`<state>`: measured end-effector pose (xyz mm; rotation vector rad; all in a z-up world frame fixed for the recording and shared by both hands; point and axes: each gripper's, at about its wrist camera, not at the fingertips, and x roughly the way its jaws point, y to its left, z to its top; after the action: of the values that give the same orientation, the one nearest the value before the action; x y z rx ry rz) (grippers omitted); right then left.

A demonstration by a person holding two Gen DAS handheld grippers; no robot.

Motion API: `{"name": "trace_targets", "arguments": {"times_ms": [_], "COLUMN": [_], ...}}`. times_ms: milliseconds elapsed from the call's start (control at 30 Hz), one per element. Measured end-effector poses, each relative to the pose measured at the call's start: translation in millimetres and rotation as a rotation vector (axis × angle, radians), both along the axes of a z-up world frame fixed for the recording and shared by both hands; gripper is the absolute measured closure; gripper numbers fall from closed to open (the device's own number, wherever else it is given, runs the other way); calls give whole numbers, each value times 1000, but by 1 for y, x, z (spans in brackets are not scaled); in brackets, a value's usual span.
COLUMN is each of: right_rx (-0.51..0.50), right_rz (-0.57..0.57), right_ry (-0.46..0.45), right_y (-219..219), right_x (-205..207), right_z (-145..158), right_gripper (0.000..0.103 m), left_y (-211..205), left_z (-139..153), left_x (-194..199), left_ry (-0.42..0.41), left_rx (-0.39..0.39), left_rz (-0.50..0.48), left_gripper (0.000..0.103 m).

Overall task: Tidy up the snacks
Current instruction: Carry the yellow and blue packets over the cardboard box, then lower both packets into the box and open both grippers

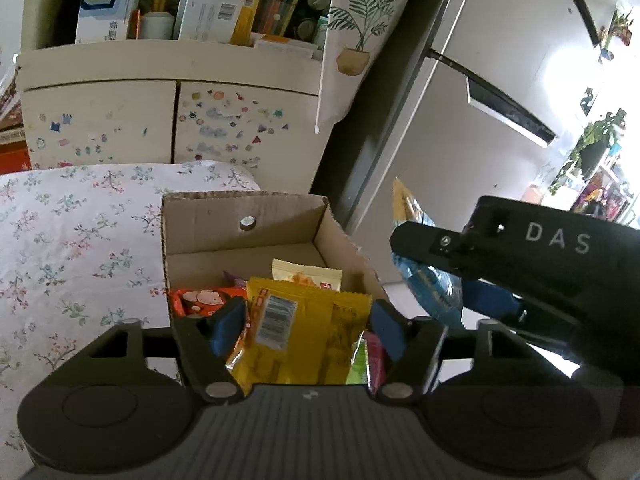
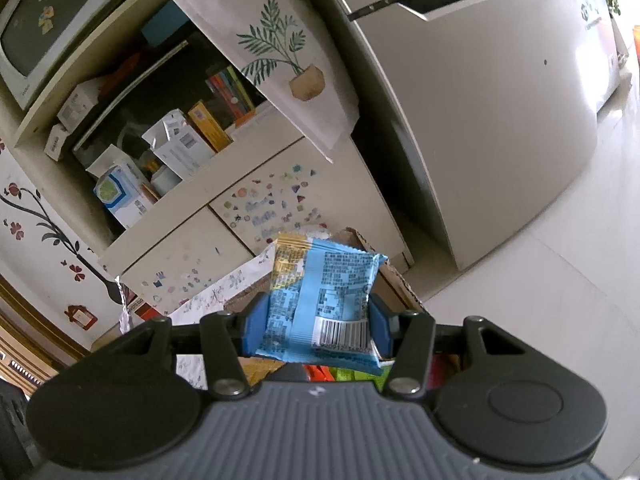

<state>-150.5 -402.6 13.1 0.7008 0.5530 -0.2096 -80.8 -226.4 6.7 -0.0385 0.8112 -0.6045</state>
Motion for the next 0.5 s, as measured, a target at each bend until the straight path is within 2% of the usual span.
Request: {"name": "trace_targets", "arguments": {"times_ms": [100, 167, 200, 367, 500], "right_rx": [19, 36, 39, 44, 37], "right_rz": [-3, -8, -11, -11, 1], "right_ry": [11, 2, -3, 1, 8], "right_y": [0, -1, -1, 0, 2], "right_x": [1, 1, 0, 1, 2], "right_z": [-3, -3, -2, -3, -3], "right_gripper": [45, 31, 30, 29, 29], "left_y": [3, 6, 7, 14, 15], "left_z": [3, 4, 5, 10, 12], "left_x": [-2, -2, -2, -2, -4], "left_ry": [-12, -11, -8, -9, 5], "left_rx": [8, 21, 27, 45, 96], "left_rz": [28, 51, 56, 74, 94], "left_gripper": [1, 0, 0, 0, 0]}}
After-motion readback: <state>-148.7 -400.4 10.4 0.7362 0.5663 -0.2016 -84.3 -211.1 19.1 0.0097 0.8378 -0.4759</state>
